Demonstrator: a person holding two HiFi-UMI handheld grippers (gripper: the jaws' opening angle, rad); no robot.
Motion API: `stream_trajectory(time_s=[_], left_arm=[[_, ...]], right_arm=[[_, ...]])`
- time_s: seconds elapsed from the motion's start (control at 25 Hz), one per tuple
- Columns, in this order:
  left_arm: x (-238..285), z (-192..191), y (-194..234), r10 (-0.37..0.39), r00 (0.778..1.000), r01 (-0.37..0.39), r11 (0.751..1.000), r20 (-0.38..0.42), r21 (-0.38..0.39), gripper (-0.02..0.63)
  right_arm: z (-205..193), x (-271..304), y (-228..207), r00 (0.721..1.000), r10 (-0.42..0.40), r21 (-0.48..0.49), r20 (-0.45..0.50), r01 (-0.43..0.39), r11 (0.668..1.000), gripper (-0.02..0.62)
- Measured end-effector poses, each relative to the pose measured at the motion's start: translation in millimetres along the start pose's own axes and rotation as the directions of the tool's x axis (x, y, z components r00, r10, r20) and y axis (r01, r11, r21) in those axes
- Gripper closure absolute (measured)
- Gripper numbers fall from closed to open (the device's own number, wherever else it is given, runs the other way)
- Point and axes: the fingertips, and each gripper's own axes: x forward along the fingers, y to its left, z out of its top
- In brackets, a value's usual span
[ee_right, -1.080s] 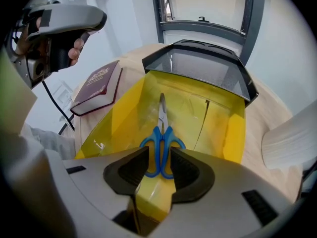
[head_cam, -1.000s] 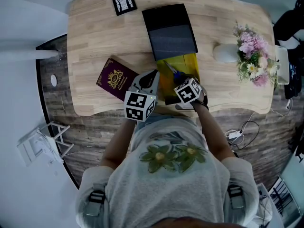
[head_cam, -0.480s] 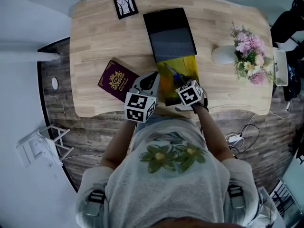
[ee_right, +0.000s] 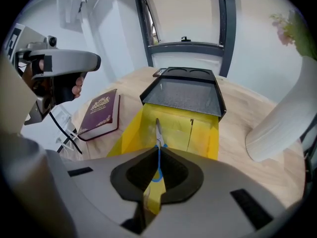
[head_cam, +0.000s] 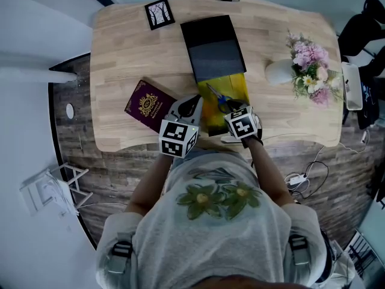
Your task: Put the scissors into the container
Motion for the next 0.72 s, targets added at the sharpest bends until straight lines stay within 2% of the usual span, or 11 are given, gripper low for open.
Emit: stream_trajectory(time_s=[0.44,0.72], left_arm=[[-11.1,0.6,-14.8,-0.016,1.0,0.016,1.0,0.008,0.027,0.599],[-16.8,-0.2,-22.5,-0.031,0.999,0.03,0.998,0.011,0.049,0.6]], right_arm=[[21.5,-38.9,10.3,0.99,-0.002,0.027,0.141,-0.002,1.0,0.589],[23.5,-54.9,19.3,0.985,0.004,0.008,0.173,-0.006,1.0,0.589]])
